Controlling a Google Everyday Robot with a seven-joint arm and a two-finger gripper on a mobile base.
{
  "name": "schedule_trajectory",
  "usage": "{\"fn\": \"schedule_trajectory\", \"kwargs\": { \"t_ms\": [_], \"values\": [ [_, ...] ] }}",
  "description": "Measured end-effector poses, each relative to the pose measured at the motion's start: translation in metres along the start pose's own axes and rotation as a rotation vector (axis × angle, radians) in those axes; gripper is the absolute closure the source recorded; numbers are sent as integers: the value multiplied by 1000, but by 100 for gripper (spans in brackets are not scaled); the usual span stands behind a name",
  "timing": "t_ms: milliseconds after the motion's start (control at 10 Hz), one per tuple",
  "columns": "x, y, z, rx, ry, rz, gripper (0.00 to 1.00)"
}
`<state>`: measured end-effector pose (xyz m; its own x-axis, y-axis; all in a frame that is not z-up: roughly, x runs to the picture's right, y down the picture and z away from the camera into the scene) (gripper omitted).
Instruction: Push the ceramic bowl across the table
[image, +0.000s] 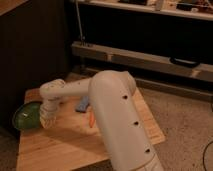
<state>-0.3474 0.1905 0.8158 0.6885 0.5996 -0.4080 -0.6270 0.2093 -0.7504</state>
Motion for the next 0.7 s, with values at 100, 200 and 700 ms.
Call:
{"fn": "schedule_trajectory", "kwargs": {
  "t_ms": [100, 200, 700],
  "values": [
    [-1, -1, -2, 7, -6, -4, 100],
    [-1, -3, -2, 8, -7, -2, 100],
    [-1, -2, -1, 8, -7, -3, 100]
  ]
}}
